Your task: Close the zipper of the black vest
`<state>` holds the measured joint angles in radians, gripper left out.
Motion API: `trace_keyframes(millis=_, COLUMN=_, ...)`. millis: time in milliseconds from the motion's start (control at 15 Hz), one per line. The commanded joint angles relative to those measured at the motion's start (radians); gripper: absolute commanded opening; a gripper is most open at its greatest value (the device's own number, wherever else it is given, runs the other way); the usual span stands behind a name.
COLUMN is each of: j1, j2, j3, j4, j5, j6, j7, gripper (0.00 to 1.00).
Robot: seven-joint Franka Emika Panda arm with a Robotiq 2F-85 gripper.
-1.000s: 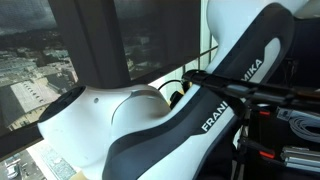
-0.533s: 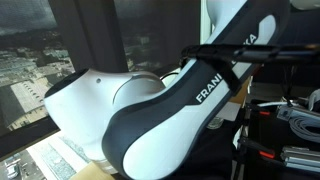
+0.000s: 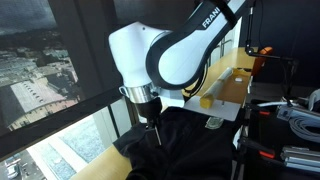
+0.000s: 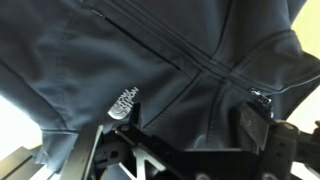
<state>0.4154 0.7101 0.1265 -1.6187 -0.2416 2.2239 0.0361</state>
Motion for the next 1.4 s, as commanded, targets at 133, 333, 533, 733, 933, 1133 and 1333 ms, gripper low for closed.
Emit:
trace_keyframes(millis=133, j1=-0.108, j2=-0.273, j3=-0.041, j4=-0.349, j5=0.005, j6=0.176, j7=0.078, gripper=1.0)
trace_keyframes(millis=333, j1=-0.179, j2=-0.407, j3=-0.055, j4=-0.5, j5=0.022, j6=0.187, j7=0.072, gripper=1.0)
trace_keyframes(millis=533, j1=-0.242, j2=-0.506, j3=-0.055, j4=-0.593, j5=0.053, j6=0.182, j7=0.041, gripper=1.0)
trace_keyframes(millis=733, j1=-0.259, j2=-0.48, j3=-0.052, j4=-0.56, j5=0.043, j6=0.154, j7=0.044, gripper=1.0)
trace_keyframes(millis=933, j1=-0.268, j2=-0.498, j3=-0.052, j4=-0.575, j5=0.045, j6=0.154, j7=0.039, gripper=1.0)
trace_keyframes(millis=1133, j1=-0.262, j2=-0.485, j3=-0.051, j4=-0.572, j5=0.044, j6=0.154, j7=0.04, gripper=1.0)
trace_keyframes(millis=1333, j1=-0.262, j2=-0.483, j3=-0.051, j4=-0.571, j5=0.044, j6=0.154, j7=0.04, gripper=1.0)
